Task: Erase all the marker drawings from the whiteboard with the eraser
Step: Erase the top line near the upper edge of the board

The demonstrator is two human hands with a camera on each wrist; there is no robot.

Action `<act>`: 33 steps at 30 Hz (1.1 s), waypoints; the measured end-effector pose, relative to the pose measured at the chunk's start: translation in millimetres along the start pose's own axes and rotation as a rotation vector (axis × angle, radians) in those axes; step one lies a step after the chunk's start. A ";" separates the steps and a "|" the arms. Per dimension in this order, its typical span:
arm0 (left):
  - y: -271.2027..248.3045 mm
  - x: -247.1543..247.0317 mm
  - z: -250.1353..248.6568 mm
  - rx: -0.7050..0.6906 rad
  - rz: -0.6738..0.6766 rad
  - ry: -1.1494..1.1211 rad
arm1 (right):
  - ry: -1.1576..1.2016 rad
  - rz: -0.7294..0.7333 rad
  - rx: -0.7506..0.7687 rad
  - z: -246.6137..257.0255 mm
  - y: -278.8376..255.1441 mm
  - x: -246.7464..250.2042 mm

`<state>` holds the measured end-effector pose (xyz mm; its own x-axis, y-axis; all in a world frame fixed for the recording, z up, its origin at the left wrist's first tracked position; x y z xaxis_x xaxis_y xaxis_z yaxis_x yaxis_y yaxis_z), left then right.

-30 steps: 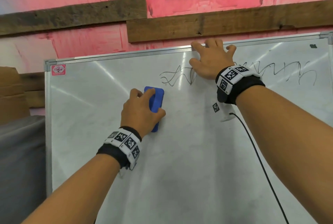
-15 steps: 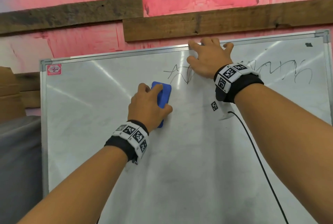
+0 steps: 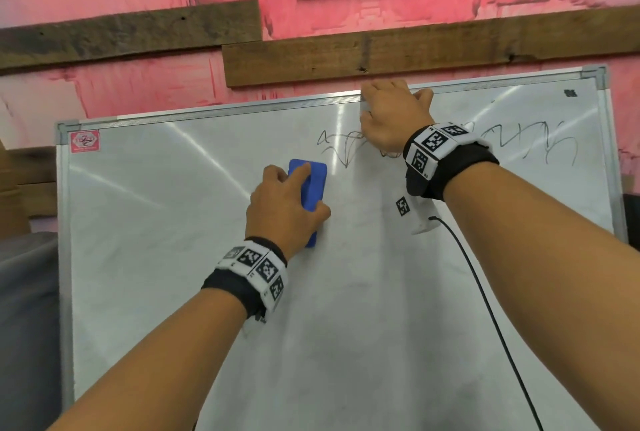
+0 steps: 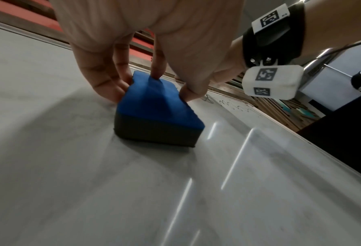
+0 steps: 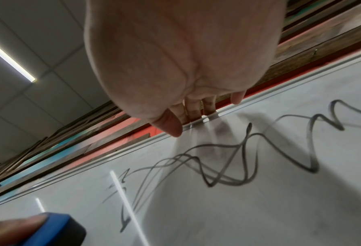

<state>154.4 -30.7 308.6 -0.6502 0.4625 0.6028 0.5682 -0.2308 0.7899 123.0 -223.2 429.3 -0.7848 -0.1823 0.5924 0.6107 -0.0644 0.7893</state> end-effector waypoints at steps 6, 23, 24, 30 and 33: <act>36.7 15.5 -6.0 -0.012 -0.044 -0.007 | 0.019 0.013 0.013 -1.2 1.1 -0.4; 51.4 15.0 -23.3 -0.015 -0.049 -0.028 | 0.058 0.042 -0.005 -0.9 -4.0 -2.0; 56.0 17.3 -26.3 -0.015 -0.050 -0.024 | 0.057 0.046 -0.004 -1.0 -4.6 -1.8; 8.7 -7.6 -52.7 -0.112 0.039 -0.029 | 0.071 0.062 -0.016 -0.3 -4.4 -0.5; 2.7 -12.9 -53.6 -0.120 0.036 -0.023 | 0.065 0.066 -0.014 -0.5 -4.3 2.5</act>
<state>137.3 -83.2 309.0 -0.6180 0.4714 0.6291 0.5253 -0.3477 0.7766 118.4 -223.9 427.3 -0.7344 -0.2498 0.6311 0.6628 -0.0635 0.7461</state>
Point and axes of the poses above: each hand's wrist, its own y-axis towards the middle knuckle, its own x-axis out of the back of the hand, z = x × y, the point moved 8 cm from there along y, towards the middle knuckle, and after that the axes turned 15 degrees about y, right-handed, at the moved point
